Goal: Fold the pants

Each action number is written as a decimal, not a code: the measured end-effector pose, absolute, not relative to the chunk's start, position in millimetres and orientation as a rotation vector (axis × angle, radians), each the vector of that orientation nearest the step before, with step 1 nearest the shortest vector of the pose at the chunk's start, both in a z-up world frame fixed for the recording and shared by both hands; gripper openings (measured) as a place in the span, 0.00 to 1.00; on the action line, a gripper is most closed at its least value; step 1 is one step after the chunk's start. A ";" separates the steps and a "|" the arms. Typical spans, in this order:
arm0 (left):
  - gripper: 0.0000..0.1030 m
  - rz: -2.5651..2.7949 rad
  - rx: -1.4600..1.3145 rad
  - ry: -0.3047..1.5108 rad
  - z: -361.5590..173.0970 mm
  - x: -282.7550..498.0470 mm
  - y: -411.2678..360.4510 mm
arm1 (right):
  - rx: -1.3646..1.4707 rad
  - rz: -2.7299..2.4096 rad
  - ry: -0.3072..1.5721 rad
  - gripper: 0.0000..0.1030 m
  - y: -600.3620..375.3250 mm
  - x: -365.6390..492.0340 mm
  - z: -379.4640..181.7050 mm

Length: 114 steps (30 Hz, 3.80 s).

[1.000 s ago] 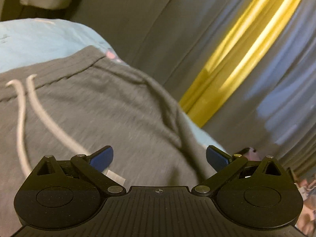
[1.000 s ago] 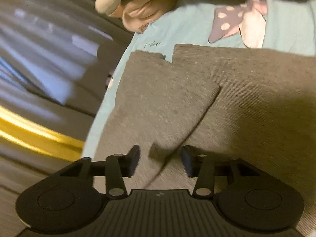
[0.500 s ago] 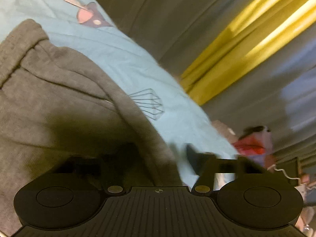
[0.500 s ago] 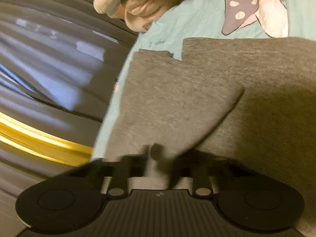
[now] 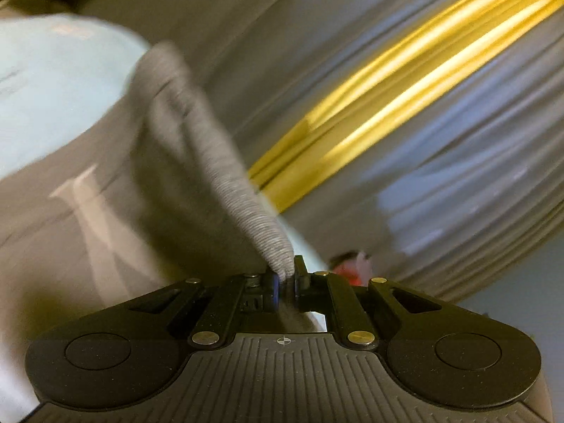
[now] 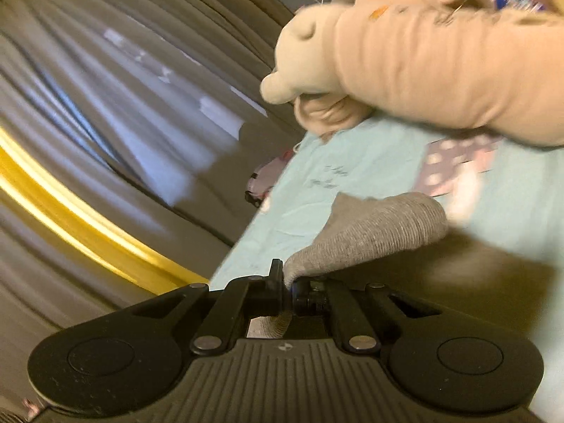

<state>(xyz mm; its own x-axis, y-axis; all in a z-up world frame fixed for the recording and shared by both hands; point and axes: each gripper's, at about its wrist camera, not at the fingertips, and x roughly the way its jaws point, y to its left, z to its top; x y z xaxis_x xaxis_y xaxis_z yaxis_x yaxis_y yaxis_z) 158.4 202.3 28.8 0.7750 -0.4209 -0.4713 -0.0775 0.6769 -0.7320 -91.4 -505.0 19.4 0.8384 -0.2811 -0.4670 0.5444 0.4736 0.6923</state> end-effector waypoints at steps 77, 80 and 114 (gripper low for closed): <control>0.76 0.063 0.121 0.752 -48.3 206.8 -57.2 | 0.472 -0.519 0.629 0.78 -465.8 -65.2 -70.1; 0.84 -0.090 0.024 0.719 -29.1 165.9 -47.9 | 0.534 -0.521 0.597 0.77 -471.0 -79.1 -64.8; 0.94 0.083 -0.029 0.870 -49.5 52.2 3.5 | 0.809 -0.613 0.438 0.54 -541.3 -189.1 -72.6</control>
<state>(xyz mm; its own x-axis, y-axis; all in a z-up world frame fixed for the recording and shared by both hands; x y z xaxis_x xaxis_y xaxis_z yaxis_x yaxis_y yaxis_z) 52.2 3.6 -49.5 0.6417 0.0606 -0.7646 -0.0844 0.9964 0.0081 -189.1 -541.3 -72.6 0.7440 -0.3359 -0.5776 0.6554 0.5352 0.5329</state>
